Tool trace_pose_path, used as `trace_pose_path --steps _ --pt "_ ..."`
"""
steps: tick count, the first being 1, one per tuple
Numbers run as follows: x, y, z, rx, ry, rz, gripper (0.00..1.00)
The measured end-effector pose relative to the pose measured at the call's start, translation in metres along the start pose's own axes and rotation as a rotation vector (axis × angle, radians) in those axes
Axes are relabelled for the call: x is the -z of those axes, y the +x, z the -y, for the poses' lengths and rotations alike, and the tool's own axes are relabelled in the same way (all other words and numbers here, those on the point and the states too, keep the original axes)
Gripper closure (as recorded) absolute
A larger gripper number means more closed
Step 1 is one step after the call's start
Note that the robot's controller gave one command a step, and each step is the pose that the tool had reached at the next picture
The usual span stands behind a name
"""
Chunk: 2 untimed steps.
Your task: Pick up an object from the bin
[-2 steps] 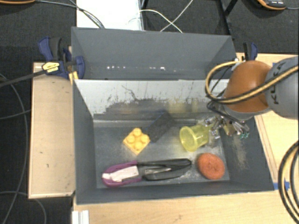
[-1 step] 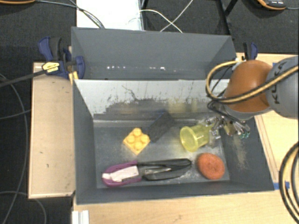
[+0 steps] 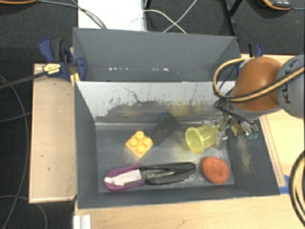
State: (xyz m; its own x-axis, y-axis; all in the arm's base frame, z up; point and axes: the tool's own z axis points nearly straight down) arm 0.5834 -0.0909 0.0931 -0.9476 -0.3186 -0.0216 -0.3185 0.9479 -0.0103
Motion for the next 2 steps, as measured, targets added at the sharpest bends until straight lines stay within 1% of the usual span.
trace_pose_path --steps 1,2 --pt "0.017 -0.003 0.002 0.000 0.006 0.011 1.00" --pt "0.030 -0.002 0.001 -0.001 0.003 0.005 1.00"
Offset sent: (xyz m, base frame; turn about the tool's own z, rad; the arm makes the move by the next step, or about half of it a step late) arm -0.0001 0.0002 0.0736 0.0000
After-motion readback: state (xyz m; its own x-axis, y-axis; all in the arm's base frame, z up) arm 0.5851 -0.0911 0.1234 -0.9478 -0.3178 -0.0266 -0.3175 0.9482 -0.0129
